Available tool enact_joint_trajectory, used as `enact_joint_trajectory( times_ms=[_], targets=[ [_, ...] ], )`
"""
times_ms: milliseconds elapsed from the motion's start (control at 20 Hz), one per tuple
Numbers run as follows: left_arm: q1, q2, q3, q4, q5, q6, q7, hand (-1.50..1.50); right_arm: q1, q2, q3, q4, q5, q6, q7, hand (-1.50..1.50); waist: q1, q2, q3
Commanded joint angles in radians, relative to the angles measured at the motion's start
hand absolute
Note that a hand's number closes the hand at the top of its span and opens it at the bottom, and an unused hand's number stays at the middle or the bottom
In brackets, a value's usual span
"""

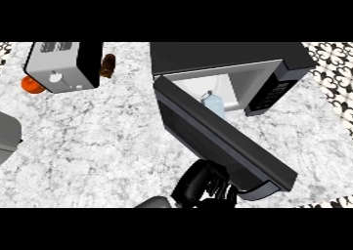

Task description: Pick up the milk, place it into the microwave and close the microwave

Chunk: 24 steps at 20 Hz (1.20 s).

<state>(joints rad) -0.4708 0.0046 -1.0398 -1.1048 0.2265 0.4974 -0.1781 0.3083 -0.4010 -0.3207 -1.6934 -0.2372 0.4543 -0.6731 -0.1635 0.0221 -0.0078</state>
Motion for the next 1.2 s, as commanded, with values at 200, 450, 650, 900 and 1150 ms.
enact_joint_trajectory(
  times_ms=[200, 450, 650, 900, 1150],
  targets=[
    [-0.086, -0.004, 0.091, -0.040, 0.157, 0.125, -0.119, 1.50, -0.020, -0.052, 0.022, -0.059, -0.079, 0.078, 0.033, -1.50, -0.052, 0.017, -0.005],
    [-0.159, -0.004, 0.115, -0.010, 0.249, 0.144, -0.127, 1.50, -0.043, -0.075, 0.029, -0.085, -0.122, 0.080, 0.077, -1.50, -0.087, 0.028, -0.002],
    [-0.218, -0.005, 0.160, 0.039, 0.314, 0.143, -0.143, 1.50, -0.063, -0.116, 0.016, -0.110, -0.162, 0.096, 0.103, -1.50, -0.103, 0.034, -0.001],
    [-0.281, -0.005, 0.206, 0.107, 0.384, 0.141, -0.164, 1.50, -0.075, -0.151, -0.003, -0.105, -0.193, 0.101, 0.135, -1.50, -0.123, 0.046, 0.000],
    [-0.331, -0.005, 0.226, 0.138, 0.445, 0.140, -0.192, 1.50, -0.094, -0.186, -0.020, -0.099, -0.220, 0.107, 0.163, -1.50, -0.135, 0.051, 0.001]
  ],
)
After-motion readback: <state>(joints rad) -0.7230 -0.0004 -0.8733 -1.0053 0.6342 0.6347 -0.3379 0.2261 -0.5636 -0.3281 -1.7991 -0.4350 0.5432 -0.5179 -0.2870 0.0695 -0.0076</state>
